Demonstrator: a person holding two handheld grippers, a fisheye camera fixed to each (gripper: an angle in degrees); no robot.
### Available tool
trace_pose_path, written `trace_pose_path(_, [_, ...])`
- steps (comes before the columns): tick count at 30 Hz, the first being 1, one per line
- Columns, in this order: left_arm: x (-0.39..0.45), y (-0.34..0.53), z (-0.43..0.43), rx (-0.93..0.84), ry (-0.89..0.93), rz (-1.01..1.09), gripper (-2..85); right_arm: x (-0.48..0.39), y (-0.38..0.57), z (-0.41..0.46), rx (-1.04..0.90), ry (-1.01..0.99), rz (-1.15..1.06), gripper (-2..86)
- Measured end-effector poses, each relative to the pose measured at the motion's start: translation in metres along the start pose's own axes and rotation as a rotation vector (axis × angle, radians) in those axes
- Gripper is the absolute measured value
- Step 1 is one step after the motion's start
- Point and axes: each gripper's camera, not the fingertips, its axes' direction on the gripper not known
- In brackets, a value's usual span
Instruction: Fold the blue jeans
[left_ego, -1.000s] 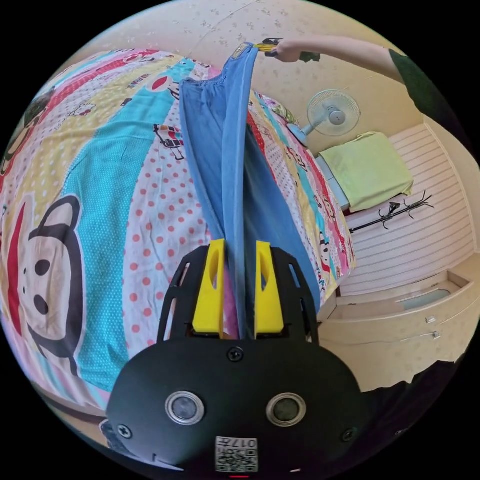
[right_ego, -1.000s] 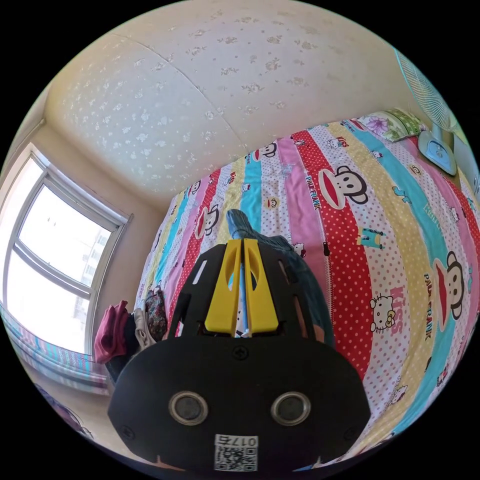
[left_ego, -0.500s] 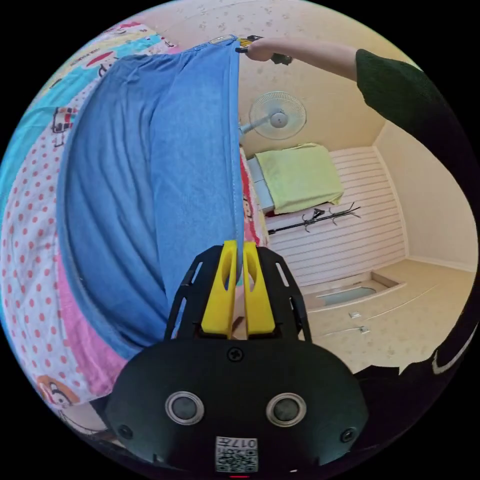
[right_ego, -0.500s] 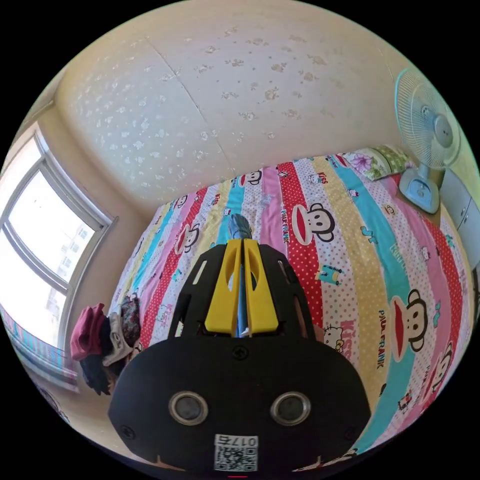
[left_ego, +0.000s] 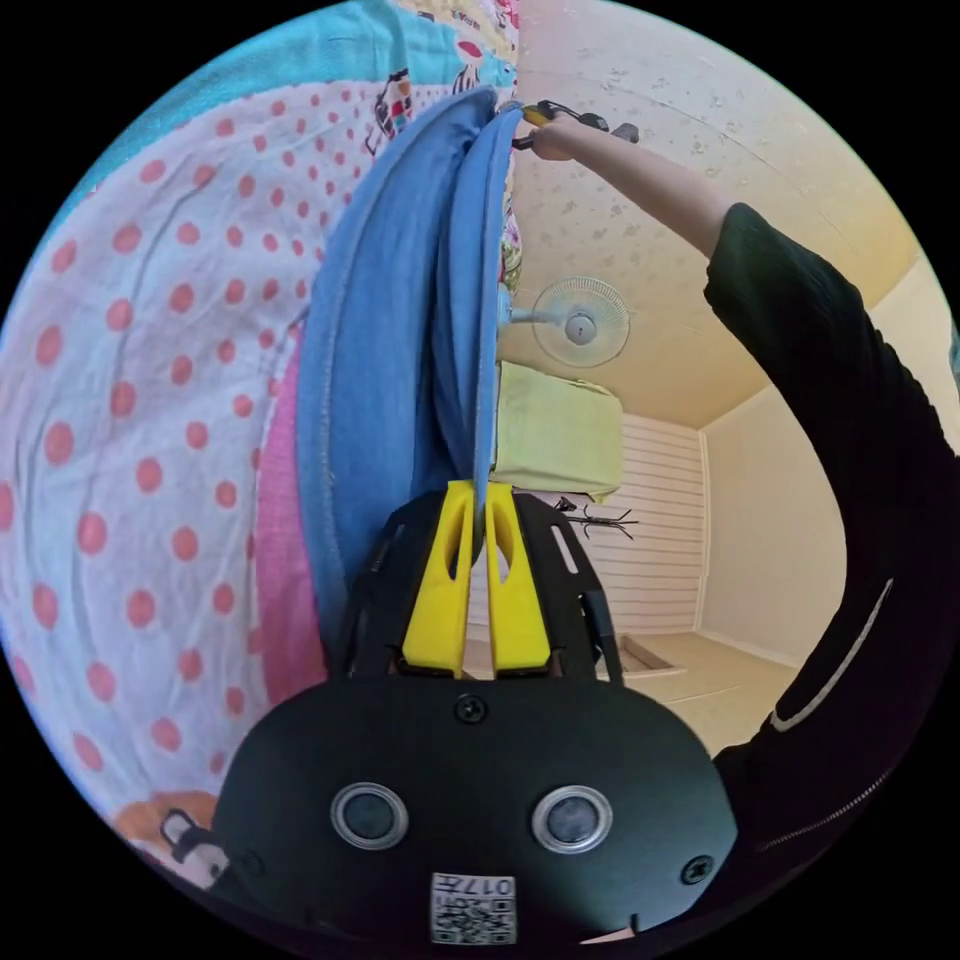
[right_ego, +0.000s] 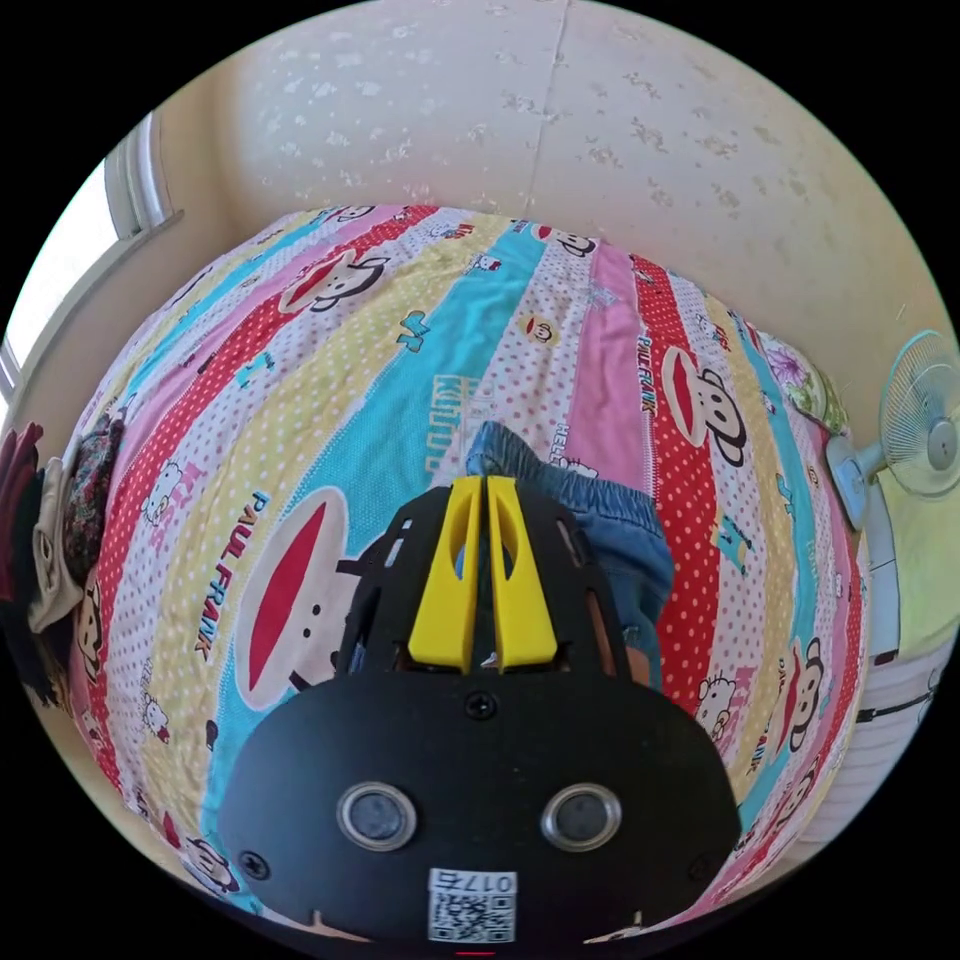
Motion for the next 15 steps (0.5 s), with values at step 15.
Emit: trace_pose_path(15, [0.034,-0.005,-0.059,0.053,-0.077,0.037,-0.6,0.004,-0.03,-0.101,-0.061,-0.422,-0.13,9.9])
